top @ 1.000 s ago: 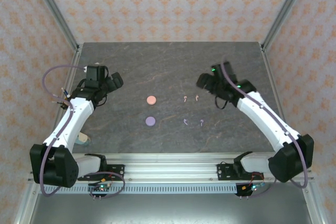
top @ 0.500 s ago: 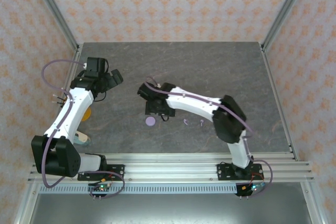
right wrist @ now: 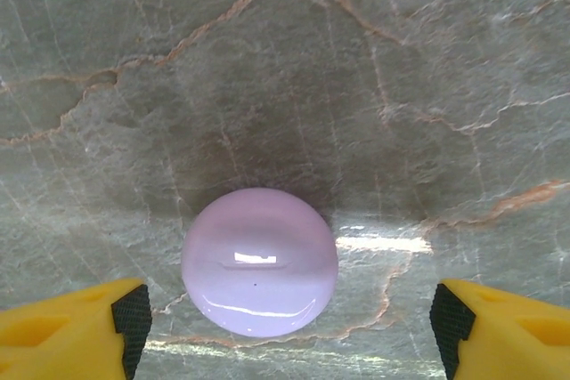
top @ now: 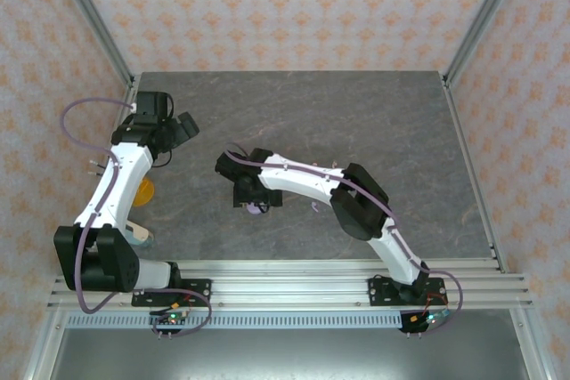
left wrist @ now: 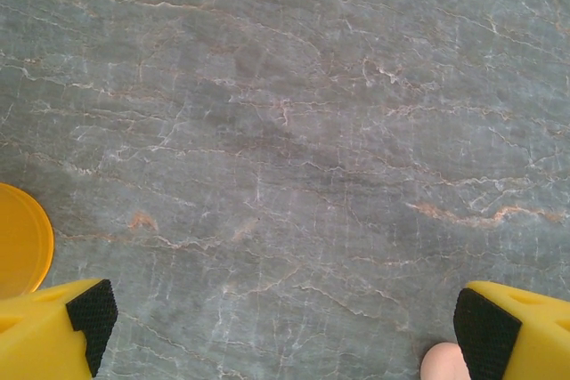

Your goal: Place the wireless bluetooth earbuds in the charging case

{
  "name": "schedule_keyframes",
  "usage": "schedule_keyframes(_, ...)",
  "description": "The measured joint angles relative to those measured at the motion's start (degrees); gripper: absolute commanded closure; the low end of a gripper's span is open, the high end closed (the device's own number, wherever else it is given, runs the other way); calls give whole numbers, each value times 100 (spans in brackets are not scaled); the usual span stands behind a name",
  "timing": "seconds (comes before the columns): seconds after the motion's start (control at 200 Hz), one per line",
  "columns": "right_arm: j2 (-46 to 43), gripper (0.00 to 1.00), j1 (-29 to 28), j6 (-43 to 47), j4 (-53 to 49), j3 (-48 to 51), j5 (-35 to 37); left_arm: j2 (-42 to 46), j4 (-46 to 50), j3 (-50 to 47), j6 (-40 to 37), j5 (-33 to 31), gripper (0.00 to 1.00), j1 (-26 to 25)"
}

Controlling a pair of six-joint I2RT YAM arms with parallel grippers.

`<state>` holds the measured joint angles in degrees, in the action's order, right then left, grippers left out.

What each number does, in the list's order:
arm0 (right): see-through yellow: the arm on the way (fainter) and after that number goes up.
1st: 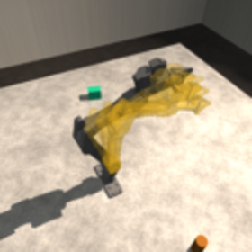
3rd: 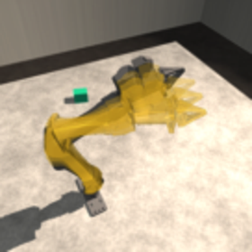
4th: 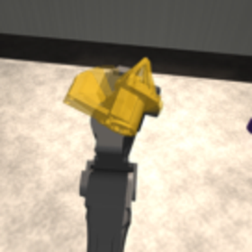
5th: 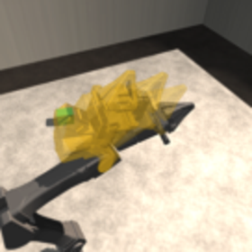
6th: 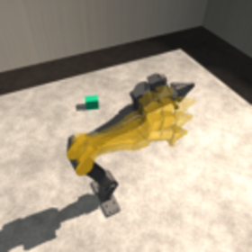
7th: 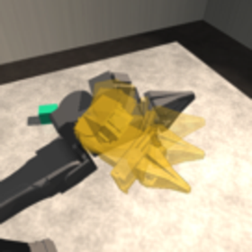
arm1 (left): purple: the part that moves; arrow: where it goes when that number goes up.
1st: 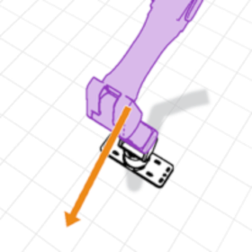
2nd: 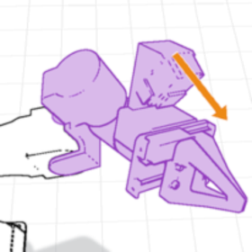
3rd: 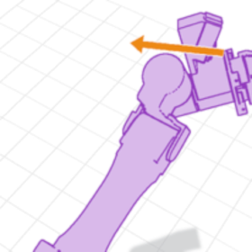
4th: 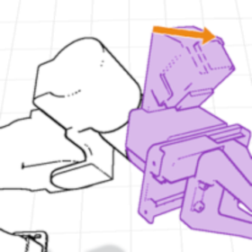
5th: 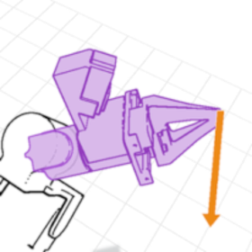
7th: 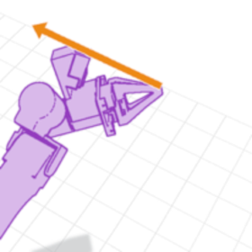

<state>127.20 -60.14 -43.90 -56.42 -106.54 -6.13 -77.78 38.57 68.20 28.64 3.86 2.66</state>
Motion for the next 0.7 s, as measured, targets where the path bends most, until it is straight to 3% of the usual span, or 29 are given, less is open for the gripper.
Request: schedule_keyframes(0.701, 564, 27, -59, 42, -129, -356, 37, -4, -20, -131, -2, 42, 0, 50)
